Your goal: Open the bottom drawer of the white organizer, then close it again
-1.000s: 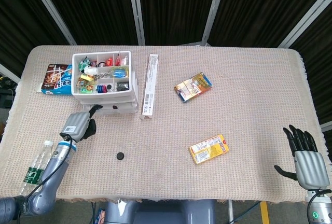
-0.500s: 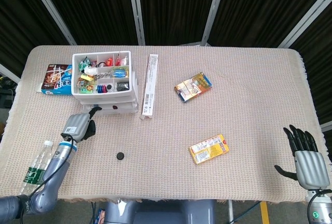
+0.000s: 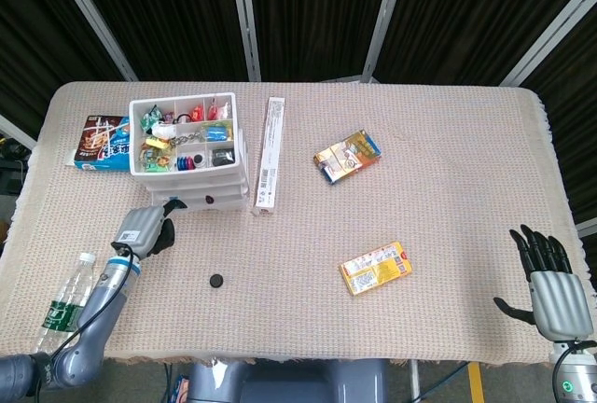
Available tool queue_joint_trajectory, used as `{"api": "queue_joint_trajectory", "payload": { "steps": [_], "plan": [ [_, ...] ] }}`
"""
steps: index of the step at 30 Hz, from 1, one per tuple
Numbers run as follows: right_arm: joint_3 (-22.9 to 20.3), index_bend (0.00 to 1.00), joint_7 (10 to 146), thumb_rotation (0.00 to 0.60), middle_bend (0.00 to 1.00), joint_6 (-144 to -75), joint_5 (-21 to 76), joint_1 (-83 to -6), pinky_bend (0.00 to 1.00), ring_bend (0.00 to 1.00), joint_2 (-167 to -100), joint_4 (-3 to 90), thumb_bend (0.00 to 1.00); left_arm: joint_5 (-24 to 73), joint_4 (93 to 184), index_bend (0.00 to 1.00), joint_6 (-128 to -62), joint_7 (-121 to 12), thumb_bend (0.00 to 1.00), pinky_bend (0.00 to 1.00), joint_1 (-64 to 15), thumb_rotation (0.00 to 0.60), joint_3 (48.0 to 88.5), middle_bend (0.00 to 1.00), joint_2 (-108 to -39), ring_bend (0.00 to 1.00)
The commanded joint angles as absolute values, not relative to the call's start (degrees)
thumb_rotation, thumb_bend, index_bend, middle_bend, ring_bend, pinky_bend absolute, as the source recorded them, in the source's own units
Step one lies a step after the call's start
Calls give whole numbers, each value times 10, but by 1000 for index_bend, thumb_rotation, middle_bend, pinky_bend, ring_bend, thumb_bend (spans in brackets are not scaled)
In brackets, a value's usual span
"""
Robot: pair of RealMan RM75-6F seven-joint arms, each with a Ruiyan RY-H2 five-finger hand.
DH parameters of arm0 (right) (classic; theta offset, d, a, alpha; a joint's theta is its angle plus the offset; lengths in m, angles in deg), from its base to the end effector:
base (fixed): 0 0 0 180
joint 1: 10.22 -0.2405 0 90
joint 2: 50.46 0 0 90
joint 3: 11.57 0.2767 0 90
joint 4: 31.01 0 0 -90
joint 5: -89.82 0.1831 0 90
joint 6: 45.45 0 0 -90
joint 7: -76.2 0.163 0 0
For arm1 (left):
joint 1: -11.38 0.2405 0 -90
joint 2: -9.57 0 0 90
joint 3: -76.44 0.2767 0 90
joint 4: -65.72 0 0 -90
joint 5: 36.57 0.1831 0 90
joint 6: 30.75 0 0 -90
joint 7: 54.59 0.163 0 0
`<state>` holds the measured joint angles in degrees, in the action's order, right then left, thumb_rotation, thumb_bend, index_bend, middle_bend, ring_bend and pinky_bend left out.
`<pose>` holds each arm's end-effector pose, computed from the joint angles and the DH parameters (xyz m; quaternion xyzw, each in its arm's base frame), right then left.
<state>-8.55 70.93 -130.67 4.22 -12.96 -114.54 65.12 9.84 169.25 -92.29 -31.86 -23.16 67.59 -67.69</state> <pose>-0.3147 -0.1874 0.1885 0.5915 -0.3908 0.3712 0.5996 -0.2150 0.3241 0.0582 -0.6449 -0.5246 -0.3194 0.4548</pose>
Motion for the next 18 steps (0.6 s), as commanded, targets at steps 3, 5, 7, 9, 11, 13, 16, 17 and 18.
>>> {"api": "queue_joint_trajectory", "payload": {
  "steps": [3,5,7,9,11,13,16,17,18],
  "plan": [
    [-86,41,709,600,0,-1307,42,-129,0,0,-1145,652,0,119,1708,427,-927,-328,884,784,-221,600,691,947,-662,859],
    [-86,41,709,600,0,-1307,42,-129,0,0,-1145,652,0,123,1709,427,-926,-330,885,784,-217,600,696,947,-659,860],
    [-86,41,709,600,0,-1307,42,-129,0,0,-1146,652,1,129,1712,427,-925,-333,884,784,-214,600,702,947,-655,860],
    [-86,41,709,600,0,-1307,42,-129,0,0,-1146,652,1,136,1715,427,-925,-335,884,783,-211,600,708,946,-651,859],
    [-86,41,709,600,0,-1306,42,-129,0,0,-1146,652,0,146,1719,427,-926,-339,885,783,-207,600,714,946,-648,859],
    [-86,41,708,600,0,-1306,43,-129,0,0,-1146,653,0,156,1723,423,-927,-344,885,784,-202,600,719,946,-644,859],
    [-86,41,708,600,0,-1307,42,-129,0,0,-1146,653,1,170,1727,411,-928,-351,884,784,-197,600,726,944,-641,859],
    [-86,41,708,600,0,-1307,42,-129,0,0,-1146,653,1,174,1729,401,-929,-354,884,784,-195,600,727,944,-641,859],
    [-86,41,708,600,0,-1306,43,-129,0,0,-1146,653,1,179,1730,383,-930,-356,883,783,-193,600,728,943,-640,858]
  ]
}}
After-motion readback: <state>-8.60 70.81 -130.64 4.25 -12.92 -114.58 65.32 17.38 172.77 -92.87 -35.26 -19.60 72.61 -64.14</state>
